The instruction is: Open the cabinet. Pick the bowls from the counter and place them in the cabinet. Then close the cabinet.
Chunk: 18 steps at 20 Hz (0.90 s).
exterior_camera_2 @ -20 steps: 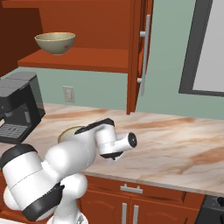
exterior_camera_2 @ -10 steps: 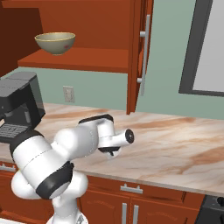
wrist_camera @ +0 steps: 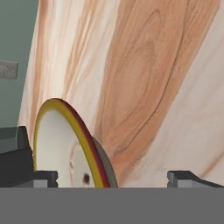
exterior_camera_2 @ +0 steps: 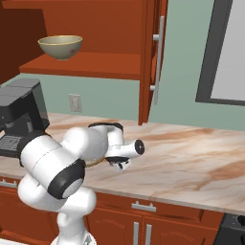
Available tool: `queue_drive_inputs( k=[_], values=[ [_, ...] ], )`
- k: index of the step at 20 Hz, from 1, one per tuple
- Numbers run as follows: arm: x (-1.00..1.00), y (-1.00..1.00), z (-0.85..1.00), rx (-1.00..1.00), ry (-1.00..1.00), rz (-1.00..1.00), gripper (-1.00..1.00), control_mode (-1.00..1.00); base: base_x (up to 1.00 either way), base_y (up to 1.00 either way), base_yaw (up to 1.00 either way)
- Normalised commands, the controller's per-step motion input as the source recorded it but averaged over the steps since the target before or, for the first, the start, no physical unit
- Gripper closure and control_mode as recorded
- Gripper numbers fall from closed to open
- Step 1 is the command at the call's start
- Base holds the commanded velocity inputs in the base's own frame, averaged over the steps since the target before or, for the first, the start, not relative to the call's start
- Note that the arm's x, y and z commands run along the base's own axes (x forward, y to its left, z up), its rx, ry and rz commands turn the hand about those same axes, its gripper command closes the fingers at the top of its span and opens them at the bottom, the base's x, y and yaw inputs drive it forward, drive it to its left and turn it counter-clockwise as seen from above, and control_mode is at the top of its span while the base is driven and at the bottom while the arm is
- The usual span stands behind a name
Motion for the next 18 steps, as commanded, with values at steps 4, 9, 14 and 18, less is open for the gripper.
queue_drive_inputs(
  k=[4, 9, 14, 18],
  values=[
    [0.24, 0.06, -0.18, 0.0, 0.0, 0.0, -1.0, -1.0, 0.0, 0.0, 0.0],
    [0.19, 0.09, -0.17, 0.0, 0.0, 0.0, -1.0, -1.0, 0.0, 0.0, 0.0],
    [0.05, 0.06, -0.19, 0.01, 0.0, 0.0, -1.0, -1.0, 0.0, 0.0, 0.0],
    [-0.09, 0.02, -0.24, 0.07, 0.0, 0.0, -1.0, -1.0, 0.0, 0.0, 0.0]
  ],
)
